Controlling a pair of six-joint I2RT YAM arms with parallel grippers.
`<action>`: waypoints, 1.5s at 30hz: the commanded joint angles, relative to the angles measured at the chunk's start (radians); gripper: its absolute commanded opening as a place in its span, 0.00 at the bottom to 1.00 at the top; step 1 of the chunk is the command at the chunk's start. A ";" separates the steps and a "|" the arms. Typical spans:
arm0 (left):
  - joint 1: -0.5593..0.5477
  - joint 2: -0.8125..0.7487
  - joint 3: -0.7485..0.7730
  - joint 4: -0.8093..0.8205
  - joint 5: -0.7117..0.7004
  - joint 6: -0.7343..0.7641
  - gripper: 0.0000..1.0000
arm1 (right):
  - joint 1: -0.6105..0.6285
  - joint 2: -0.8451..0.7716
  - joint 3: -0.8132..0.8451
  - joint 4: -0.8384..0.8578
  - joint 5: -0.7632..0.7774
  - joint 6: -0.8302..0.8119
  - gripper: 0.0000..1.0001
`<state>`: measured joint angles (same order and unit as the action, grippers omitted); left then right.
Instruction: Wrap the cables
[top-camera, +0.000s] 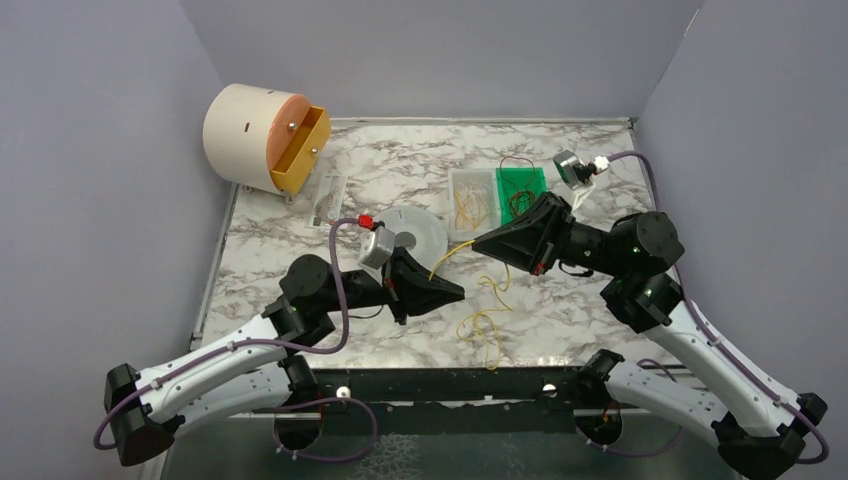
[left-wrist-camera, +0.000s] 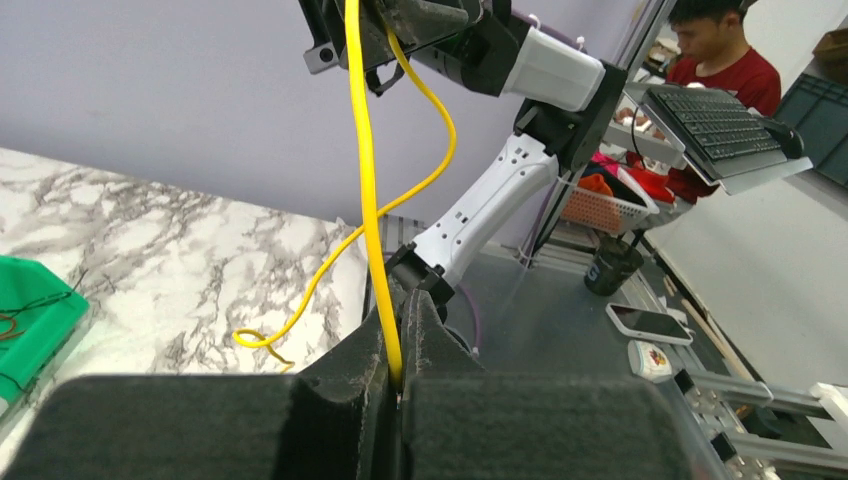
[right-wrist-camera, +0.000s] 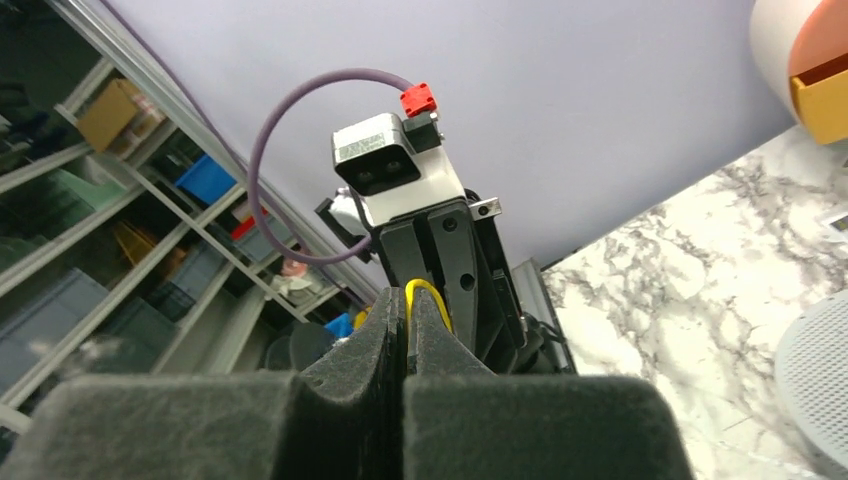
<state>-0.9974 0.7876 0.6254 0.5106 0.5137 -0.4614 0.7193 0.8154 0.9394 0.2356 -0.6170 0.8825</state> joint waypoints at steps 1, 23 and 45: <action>-0.006 0.007 0.115 -0.312 0.067 0.097 0.00 | 0.003 0.006 0.075 -0.071 0.013 -0.133 0.01; -0.006 0.147 0.178 -0.635 0.260 0.181 0.00 | 0.003 0.143 0.279 -0.395 -0.163 -0.450 0.01; -0.005 0.081 0.248 -0.742 -0.139 0.214 0.53 | 0.003 0.093 0.223 -0.477 -0.023 -0.468 0.01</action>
<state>-0.9974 0.9062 0.8272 -0.1917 0.5316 -0.2661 0.7208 0.9295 1.1694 -0.1940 -0.7376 0.4393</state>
